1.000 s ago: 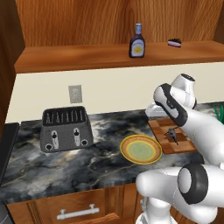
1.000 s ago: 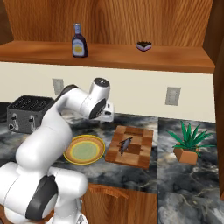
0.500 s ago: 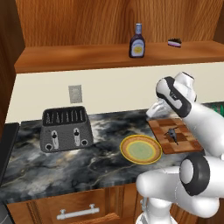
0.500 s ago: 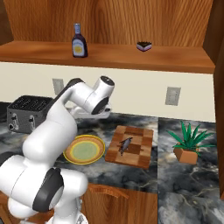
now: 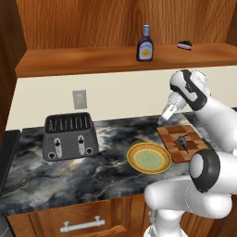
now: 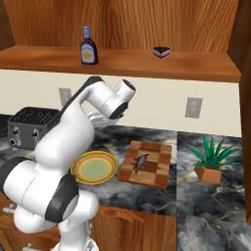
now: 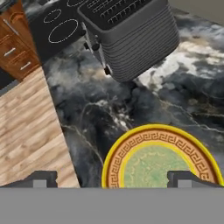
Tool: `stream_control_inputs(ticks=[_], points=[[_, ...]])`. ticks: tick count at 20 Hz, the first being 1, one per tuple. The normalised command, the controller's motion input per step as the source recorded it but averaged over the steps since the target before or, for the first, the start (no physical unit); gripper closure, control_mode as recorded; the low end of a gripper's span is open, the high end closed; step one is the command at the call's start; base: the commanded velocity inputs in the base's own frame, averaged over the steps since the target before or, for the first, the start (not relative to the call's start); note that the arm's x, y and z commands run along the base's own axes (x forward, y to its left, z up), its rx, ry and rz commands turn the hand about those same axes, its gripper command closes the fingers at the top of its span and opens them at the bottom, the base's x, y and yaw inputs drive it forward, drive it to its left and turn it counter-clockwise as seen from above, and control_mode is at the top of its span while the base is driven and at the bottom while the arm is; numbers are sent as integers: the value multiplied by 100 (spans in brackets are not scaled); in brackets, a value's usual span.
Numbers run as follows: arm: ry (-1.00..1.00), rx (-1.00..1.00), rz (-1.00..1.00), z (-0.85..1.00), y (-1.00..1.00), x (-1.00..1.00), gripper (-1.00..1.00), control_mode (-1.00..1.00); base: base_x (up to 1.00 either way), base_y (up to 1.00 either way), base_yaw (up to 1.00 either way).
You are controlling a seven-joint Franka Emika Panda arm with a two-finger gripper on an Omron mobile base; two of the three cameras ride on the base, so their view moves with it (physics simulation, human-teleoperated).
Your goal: Pick the fish from the plate and place it on the cutting board. Then pick the condiment bottle from the cabinet and place it next to the cutting board.
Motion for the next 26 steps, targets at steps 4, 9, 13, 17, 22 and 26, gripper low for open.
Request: stream_control_inputs(ticks=[4, 9, 13, 17, 22, 26], points=[[-13, 9, 27, 21, 11, -6, -100, -100, 0, 0, 0], [-18, 5, 19, 16, 11, -9, -100, -100, 0, 0, 0], [-11, 0, 8, 14, 3, -10, -100, -100, 0, 0, 0], [-10, 1, 7, 33, 10, -19, -100, -100, 0, 0, 0], [-13, 0, 7, 36, 15, -29, -100, -100, 0, 0, 0], [-13, 0, 8, 31, 18, -34, -100, -100, 0, 0, 0]])
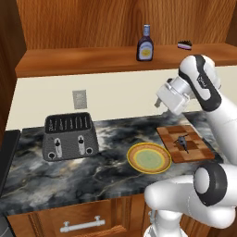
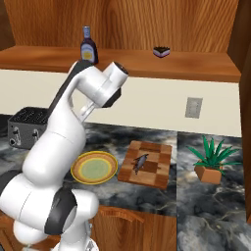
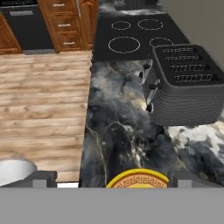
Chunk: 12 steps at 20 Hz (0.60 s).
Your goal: Pick the fish from the plate and place it on the cutting board. Then pick the condiment bottle from the cabinet and place it next to the cutting board.
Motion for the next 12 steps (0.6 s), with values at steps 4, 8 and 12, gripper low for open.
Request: stream_control_inputs(ticks=[4, 8, 12], points=[[-13, 0, 9, 21, 19, -38, -100, -100, 0, 0, 0], [-11, 2, 10, 17, 18, -34, -100, -100, 0, 0, 0], [-8, 6, 9, 21, 8, -26, -100, -100, 0, 0, 0]])
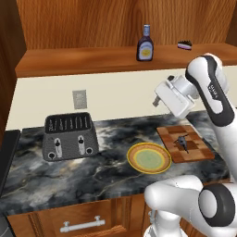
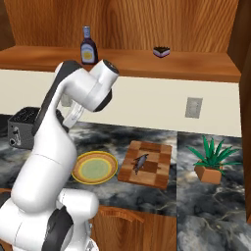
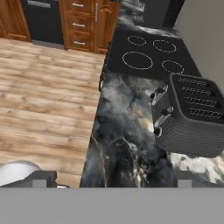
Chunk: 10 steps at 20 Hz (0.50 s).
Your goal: Pick the fish from the plate and place it on the cutting board. Then pick the condiment bottle from the cabinet and place it next to the cutting board.
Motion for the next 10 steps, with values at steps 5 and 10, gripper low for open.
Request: stream_control_inputs(ticks=[5, 10], points=[[-1, 12, 8, 29, 0, -14, -100, -100, 0, 0, 0], [0, 14, 5, 34, 0, -8, -100, -100, 0, 0, 0]])
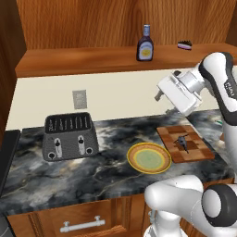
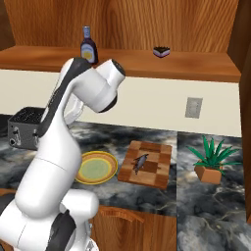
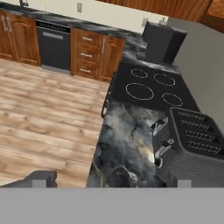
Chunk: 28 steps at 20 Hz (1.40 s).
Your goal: Pick the fish from the plate and place it on the cutting board. Then pick the condiment bottle from the cabinet and place it next to the cutting board.
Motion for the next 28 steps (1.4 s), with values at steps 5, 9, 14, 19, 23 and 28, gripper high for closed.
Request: stream_control_inputs(ticks=[5, 9, 14, 19, 23, 28], points=[[0, 12, 3, 35, 0, -5, -100, -100, 0, 0, 0], [0, 11, 1, 31, 0, -1, -100, -100, 0, 0, 0], [0, 7, 0, 22, 0, 0, -100, -100, 0, 0, 0], [0, 8, 0, 26, 2, 0, -100, -100, 0, 0, 0], [0, 11, 0, 30, 2, 0, -100, -100, 0, 0, 0], [0, 10, 0, 30, 4, 0, -100, -100, 0, 0, 0]])
